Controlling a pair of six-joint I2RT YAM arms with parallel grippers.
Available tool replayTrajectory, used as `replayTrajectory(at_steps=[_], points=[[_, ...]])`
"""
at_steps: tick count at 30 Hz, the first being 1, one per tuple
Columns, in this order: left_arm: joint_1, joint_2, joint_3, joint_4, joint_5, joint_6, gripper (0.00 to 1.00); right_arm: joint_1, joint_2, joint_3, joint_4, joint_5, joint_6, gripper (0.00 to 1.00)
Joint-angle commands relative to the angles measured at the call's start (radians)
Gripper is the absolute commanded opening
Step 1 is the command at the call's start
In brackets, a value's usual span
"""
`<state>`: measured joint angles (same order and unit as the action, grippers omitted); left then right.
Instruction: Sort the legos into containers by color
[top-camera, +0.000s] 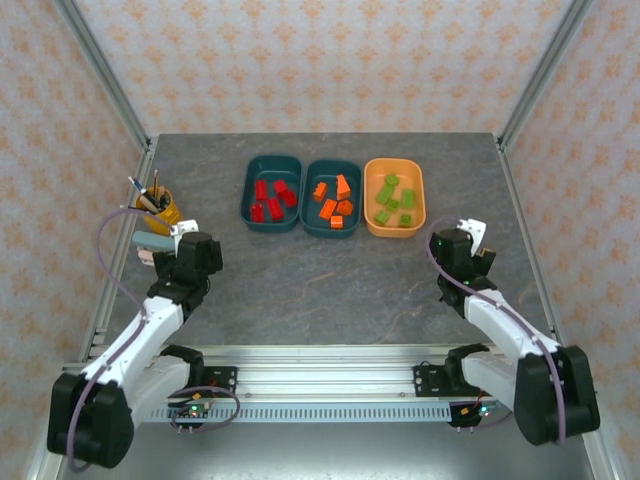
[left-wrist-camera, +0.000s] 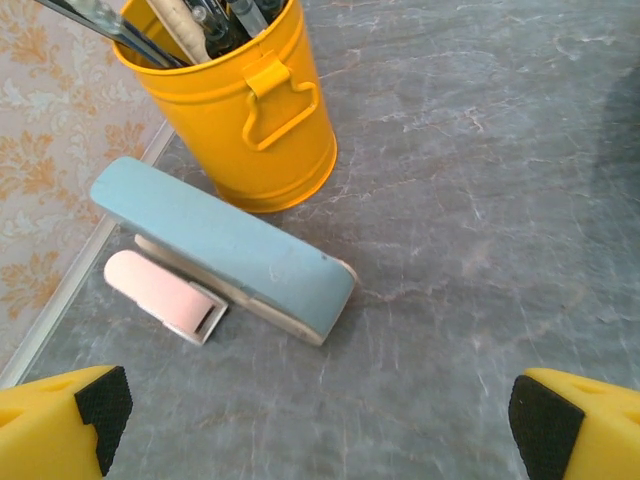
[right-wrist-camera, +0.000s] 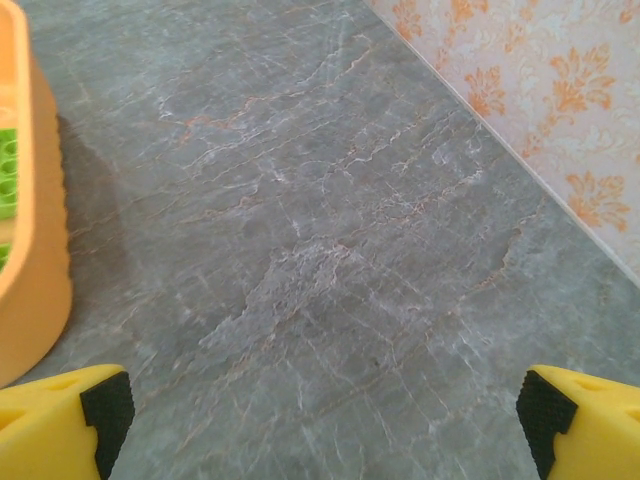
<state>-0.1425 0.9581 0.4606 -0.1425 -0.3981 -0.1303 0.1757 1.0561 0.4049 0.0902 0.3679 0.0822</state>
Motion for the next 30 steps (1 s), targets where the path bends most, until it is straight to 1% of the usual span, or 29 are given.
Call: replayTrajectory(at_steps=[1,3,4,7,9,10,11,13,14,16,17,18,19,20,21,22,30], points=[[0.041,0.099,-0.029,0.314,0.063,0.046,1.0,-0.051,0.098,-0.037,0.299,-0.077,-0.047,1.0],[0.058,0.177,-0.024,0.406,0.085,0.052,1.0,-0.081,0.163,-0.008,0.328,-0.127,-0.059,1.0],[0.068,0.216,-0.021,0.456,0.102,0.052,1.0,-0.092,0.196,-0.01,0.395,-0.151,-0.061,1.0],[0.091,0.321,0.008,0.554,0.147,0.051,1.0,-0.122,0.281,0.011,0.508,-0.209,-0.069,1.0],[0.099,0.378,0.027,0.613,0.164,0.063,1.0,-0.134,0.341,0.04,0.55,-0.23,-0.101,1.0],[0.104,0.402,0.031,0.643,0.168,0.064,1.0,-0.144,0.367,0.055,0.537,-0.249,-0.093,1.0],[0.111,0.434,0.036,0.674,0.172,0.063,1.0,-0.154,0.395,0.052,0.564,-0.271,-0.093,1.0],[0.119,0.487,0.043,0.712,0.179,0.058,1.0,-0.154,0.448,0.004,0.694,-0.292,-0.098,1.0],[0.118,0.492,0.051,0.697,0.21,0.071,1.0,-0.154,0.469,-0.022,0.767,-0.302,-0.106,1.0],[0.104,0.507,0.017,0.778,0.235,0.103,1.0,-0.154,0.447,-0.013,0.71,-0.308,-0.108,1.0],[0.103,0.507,-0.016,0.834,0.233,0.102,1.0,-0.154,0.463,-0.015,0.74,-0.306,-0.11,1.0],[0.105,0.532,-0.064,0.949,0.219,0.095,1.0,-0.154,0.458,0.0,0.698,-0.292,-0.103,0.99],[0.105,0.543,-0.086,0.993,0.211,0.097,1.0,-0.154,0.459,0.009,0.685,-0.287,-0.103,0.99],[0.104,0.523,-0.064,0.911,0.208,0.085,1.0,-0.154,0.465,0.003,0.708,-0.288,-0.104,0.99],[0.101,0.538,-0.068,0.954,0.203,0.095,1.0,-0.154,0.457,0.006,0.687,-0.288,-0.102,0.99],[0.1,0.532,-0.065,0.93,0.203,0.094,1.0,-0.154,0.461,0.003,0.7,-0.288,-0.104,0.99],[0.086,0.537,-0.053,0.922,0.185,0.108,1.0,-0.145,0.462,0.008,0.691,-0.281,-0.112,0.99]])
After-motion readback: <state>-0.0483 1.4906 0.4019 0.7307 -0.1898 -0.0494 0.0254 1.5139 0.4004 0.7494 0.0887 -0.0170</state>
